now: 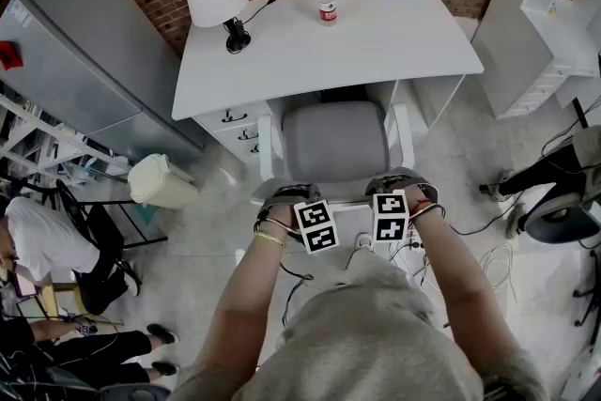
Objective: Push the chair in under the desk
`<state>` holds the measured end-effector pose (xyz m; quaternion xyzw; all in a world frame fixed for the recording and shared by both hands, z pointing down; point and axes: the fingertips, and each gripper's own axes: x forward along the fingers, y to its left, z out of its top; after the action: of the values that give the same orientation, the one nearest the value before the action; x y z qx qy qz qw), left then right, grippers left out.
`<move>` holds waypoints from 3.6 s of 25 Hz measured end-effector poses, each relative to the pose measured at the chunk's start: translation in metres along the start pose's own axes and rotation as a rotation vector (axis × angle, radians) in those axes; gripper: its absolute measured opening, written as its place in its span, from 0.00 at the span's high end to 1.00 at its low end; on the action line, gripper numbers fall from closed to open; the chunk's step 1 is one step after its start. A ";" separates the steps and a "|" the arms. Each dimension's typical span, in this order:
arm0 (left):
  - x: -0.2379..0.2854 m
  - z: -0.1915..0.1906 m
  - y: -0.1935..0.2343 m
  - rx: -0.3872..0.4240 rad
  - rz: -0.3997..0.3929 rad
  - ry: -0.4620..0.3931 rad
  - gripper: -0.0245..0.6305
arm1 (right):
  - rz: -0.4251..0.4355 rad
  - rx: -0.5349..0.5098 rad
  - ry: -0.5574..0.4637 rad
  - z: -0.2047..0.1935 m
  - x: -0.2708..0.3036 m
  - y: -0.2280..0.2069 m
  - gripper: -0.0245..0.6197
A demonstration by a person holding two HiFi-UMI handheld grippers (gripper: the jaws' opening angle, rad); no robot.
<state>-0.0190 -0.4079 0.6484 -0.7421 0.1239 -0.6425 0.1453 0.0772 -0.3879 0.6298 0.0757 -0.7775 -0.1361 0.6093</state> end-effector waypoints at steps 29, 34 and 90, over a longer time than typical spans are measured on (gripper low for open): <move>0.011 0.016 0.014 -0.051 0.014 0.022 0.90 | 0.014 -0.057 -0.021 -0.021 0.004 -0.019 0.93; 0.009 0.016 0.014 -0.050 0.019 0.023 0.90 | 0.008 -0.062 -0.022 -0.021 0.003 -0.019 0.93; -0.010 0.021 0.012 -0.060 0.057 -0.059 0.70 | -0.039 0.023 -0.026 -0.015 -0.011 -0.021 0.68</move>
<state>0.0003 -0.4138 0.6322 -0.7610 0.1598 -0.6119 0.1446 0.0935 -0.4070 0.6165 0.0961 -0.7854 -0.1401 0.5952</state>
